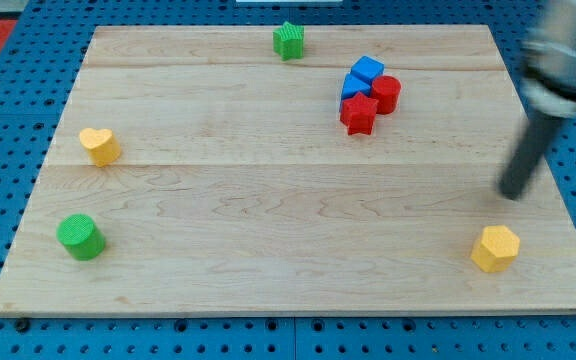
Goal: Push the hexagon below the red star
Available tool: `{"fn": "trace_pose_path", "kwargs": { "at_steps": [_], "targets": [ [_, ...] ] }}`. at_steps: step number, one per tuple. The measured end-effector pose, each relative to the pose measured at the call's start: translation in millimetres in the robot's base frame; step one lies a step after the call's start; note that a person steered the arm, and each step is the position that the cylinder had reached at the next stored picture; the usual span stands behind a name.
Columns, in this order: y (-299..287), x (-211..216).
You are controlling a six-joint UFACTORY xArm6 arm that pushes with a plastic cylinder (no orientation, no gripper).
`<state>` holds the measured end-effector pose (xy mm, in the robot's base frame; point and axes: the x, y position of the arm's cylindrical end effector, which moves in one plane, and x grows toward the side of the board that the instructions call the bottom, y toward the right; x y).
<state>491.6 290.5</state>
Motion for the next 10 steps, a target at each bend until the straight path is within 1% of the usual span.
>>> {"fn": "trace_pose_path", "kwargs": {
  "at_steps": [1, 2, 3, 4, 5, 6, 7, 8, 9, 10],
  "targets": [
    [16, 51],
    [-102, 91],
    [-227, 70],
    [-237, 36],
    [-271, 48],
    [-290, 54],
    [-238, 65],
    [-150, 58],
    [-122, 39],
    [-126, 11]
  ]
}}
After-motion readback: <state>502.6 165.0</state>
